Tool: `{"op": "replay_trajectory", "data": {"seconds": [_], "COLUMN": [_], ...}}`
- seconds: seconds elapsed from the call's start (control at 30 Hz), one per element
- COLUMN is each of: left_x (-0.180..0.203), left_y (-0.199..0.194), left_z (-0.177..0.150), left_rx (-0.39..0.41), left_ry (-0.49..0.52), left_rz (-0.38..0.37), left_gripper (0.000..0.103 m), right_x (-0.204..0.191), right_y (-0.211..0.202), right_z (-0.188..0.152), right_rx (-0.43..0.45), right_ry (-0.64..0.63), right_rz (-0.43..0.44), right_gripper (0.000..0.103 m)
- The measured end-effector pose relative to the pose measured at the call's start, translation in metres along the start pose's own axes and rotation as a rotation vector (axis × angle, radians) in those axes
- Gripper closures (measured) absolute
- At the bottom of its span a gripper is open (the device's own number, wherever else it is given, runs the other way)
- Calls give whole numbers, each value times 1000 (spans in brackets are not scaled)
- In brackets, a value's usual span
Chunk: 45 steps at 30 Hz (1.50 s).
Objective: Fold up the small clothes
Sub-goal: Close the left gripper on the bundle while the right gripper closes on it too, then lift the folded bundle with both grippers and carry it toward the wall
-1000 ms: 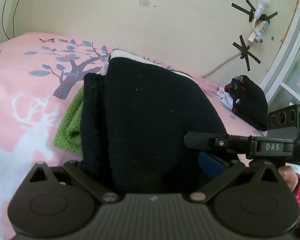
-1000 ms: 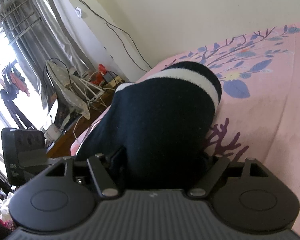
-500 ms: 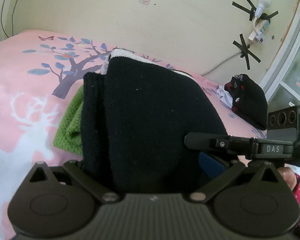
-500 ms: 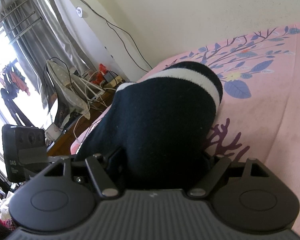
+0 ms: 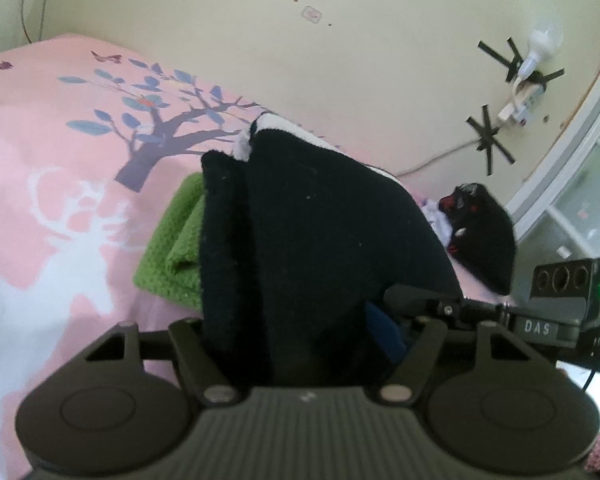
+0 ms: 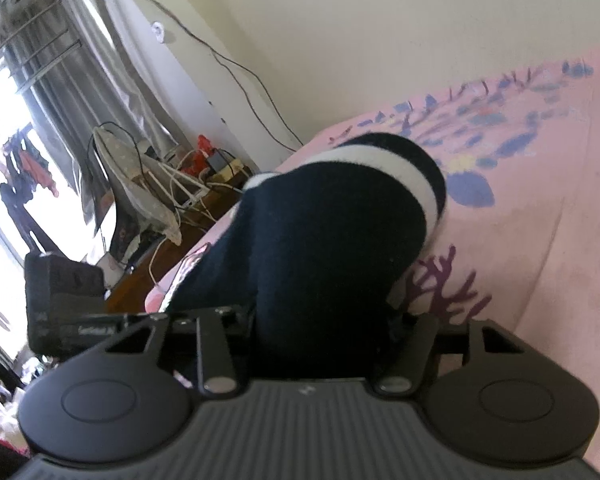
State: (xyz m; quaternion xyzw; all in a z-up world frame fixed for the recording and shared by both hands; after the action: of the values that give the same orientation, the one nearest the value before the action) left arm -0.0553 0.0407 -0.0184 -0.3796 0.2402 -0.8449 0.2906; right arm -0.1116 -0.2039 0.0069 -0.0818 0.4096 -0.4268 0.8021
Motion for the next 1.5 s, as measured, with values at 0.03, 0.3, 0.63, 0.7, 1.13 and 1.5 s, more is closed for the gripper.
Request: {"op": "replay_trajectory", "data": {"seconds": [0.03, 0.3, 0.63, 0.7, 1.13, 1.5], "left_x": [3, 41, 71, 86, 309, 352], "left_y": [1, 8, -8, -7, 159, 406], "left_z": [2, 25, 76, 91, 207, 218], "left_rx": [1, 19, 94, 104, -1, -304], "left_ry": [8, 110, 175, 212, 499, 438], "left_rz": [-12, -94, -88, -80, -275, -128], "left_gripper": [38, 41, 41, 41, 40, 31], "right_x": [-5, -11, -25, -23, 103, 320], "right_y": [-4, -43, -65, -76, -277, -287], "right_z": [2, 23, 70, 80, 120, 109], "right_rx": [6, 67, 163, 197, 531, 434], "right_ry": [-20, -57, -154, -167, -50, 328], "right_rz": [-14, -73, -93, -103, -408, -570], "right_gripper": [45, 46, 46, 46, 46, 57]}}
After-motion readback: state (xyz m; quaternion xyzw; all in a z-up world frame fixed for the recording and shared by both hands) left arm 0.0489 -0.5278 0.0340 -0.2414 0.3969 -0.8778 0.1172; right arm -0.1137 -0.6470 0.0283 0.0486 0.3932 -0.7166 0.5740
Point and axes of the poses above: each gripper's, at about its wrist camera, not at the fingertips, and y roughly the way its jaws point, x to its right, z to its top, the point moved 3 cm from there along y, roughly the way its jaws point, and after that the axes turned 10 degrees about -x, right-handed, at the moved point
